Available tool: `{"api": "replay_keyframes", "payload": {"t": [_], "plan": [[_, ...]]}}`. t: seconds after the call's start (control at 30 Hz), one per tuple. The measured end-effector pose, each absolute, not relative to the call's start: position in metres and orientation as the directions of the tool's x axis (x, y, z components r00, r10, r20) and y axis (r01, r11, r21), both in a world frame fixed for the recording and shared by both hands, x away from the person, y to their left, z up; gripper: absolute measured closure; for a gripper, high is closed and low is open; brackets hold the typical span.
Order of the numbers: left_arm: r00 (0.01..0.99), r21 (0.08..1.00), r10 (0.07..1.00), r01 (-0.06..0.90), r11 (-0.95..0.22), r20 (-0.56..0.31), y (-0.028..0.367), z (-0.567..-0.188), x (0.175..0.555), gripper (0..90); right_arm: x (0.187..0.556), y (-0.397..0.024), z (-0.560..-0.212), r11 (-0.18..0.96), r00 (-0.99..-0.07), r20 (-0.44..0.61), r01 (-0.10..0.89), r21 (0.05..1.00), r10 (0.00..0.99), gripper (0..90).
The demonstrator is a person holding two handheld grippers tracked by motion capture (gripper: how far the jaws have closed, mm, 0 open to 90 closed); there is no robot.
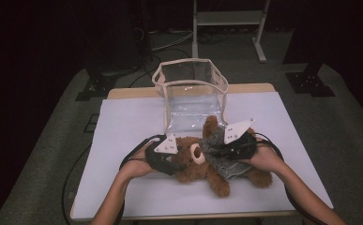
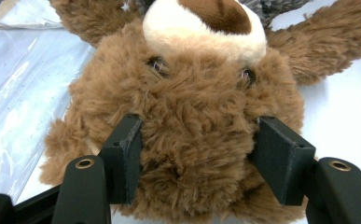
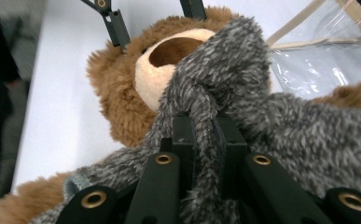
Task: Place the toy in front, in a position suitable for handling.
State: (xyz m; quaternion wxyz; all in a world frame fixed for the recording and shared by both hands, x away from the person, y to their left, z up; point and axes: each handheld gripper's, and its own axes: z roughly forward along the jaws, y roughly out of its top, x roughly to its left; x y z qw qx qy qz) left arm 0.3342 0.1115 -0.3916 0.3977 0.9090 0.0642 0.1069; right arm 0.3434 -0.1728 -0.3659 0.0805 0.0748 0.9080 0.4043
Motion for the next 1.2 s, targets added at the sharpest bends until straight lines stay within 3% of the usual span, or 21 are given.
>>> {"api": "replay_keyframes", "payload": {"t": [0.3,0.5,0.77,0.93,1.07,1.2], "plan": [[0.965,0.755,0.223,0.044,-0.654,0.137,0.122,-0.389,0.334,35.5,0.341,-0.164,-0.348,0.628,-0.975,-0.119,0.028,0.777,0.19,80.3],[0.958,0.77,0.253,0.061,-0.635,0.133,0.13,-0.386,0.333,32.3,0.34,-0.171,-0.362,0.638,-0.976,-0.085,0.064,0.767,0.2,80.3],[0.969,0.756,0.213,0.044,-0.653,0.128,0.12,-0.394,0.332,33.5,0.348,-0.161,-0.338,0.593,-0.971,-0.111,0.038,0.804,0.212,80.4],[0.968,0.775,0.221,0.048,-0.63,0.12,0.126,-0.391,0.332,33.5,0.356,-0.149,-0.352,0.63,-0.976,-0.087,0.059,0.774,0.199,80.4],[0.972,0.79,0.21,0.047,-0.611,0.104,0.125,-0.388,0.332,33.4,0.342,-0.155,-0.362,0.64,-0.985,-0.058,0.06,0.766,0.162,80.4],[0.975,0.775,0.192,0.036,-0.63,0.111,0.118,-0.39,0.328,34.3,0.338,-0.155,-0.349,0.659,-0.983,-0.101,0.027,0.751,0.156,80.4]]}}
